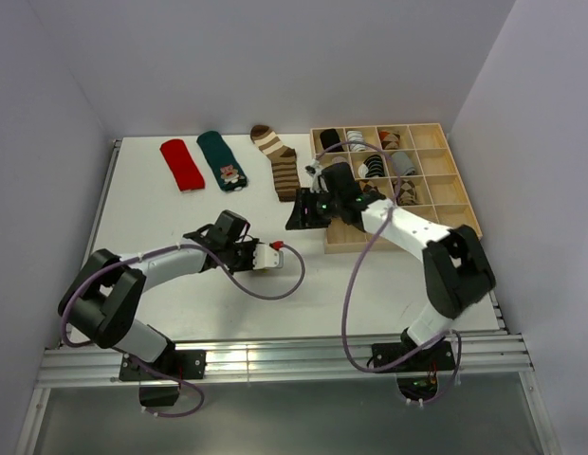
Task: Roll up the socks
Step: Roll the sock at the center of the board.
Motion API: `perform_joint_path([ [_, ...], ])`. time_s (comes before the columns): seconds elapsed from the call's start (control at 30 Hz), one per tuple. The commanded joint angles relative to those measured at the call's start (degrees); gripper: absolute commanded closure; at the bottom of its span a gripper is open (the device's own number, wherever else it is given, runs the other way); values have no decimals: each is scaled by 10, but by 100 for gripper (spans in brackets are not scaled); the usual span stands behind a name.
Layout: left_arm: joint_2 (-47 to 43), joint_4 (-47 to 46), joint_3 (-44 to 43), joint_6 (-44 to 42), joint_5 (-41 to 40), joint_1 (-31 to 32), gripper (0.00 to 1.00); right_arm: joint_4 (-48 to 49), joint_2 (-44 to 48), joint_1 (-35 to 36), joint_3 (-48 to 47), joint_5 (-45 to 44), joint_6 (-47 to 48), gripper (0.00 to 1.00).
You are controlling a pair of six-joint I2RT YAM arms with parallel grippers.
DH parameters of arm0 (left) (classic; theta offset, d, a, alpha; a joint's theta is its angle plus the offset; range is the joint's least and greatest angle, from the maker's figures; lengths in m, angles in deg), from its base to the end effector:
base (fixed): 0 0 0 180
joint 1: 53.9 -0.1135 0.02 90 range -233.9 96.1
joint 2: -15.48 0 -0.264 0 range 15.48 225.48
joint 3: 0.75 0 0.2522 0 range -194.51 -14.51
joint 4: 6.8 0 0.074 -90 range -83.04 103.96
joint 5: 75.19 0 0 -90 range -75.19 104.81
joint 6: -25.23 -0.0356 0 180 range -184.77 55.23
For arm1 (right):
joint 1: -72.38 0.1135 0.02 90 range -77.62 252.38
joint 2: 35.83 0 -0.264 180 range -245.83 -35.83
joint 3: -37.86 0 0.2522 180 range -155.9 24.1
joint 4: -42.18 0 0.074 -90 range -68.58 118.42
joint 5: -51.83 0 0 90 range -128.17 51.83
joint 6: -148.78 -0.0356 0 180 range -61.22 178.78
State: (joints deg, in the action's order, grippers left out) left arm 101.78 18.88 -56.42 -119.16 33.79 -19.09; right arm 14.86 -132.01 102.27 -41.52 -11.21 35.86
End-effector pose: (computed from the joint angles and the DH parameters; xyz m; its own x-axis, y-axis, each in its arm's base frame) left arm 0.2230 -0.1692 0.1589 0.1615 0.8241 -0.5430 0.9560 0.0060 0.2934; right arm 0.3091 0.1963 0.2295 -0.8388 -0.0817 -0.5383 -0.4340 0.6975 0.5703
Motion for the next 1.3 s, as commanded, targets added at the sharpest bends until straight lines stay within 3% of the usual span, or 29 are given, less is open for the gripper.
perform_joint_path([
  [0.0, 30, 153, -17, 8, 60, -11, 84, 90, 79, -16, 58, -58, -65, 45],
  [0.27, 110, 251, -99, 1, 105, -33, 85, 163, 311, -45, 220, -161, -85, 45],
  [0.43, 172, 302, -143, -7, 111, -40, 85, 206, 441, -26, 299, -162, -17, 44],
  [0.47, 182, 310, -150, -9, 112, -41, 85, 199, 446, -13, 300, -200, -4, 44],
  [0.6, 223, 350, -186, -13, 124, -45, 86, 143, 420, 95, 275, -308, 79, 47],
  [0.63, 238, 364, -200, -13, 126, -47, 86, 140, 395, 158, 261, -327, 103, 47],
  [0.73, 269, 390, -228, -19, 127, -47, 86, 117, 338, 256, 231, -381, 141, 45],
  [0.83, 295, 420, -250, -24, 123, -49, 86, 90, 272, 307, 187, -401, 169, 44],
  [1.0, 321, 462, -274, -38, 127, -53, 86, 60, 195, 365, 132, -453, 205, 44],
  [1.27, 353, 498, -302, -54, 128, -64, 86, 62, 84, 393, 80, -466, 249, 41],
])
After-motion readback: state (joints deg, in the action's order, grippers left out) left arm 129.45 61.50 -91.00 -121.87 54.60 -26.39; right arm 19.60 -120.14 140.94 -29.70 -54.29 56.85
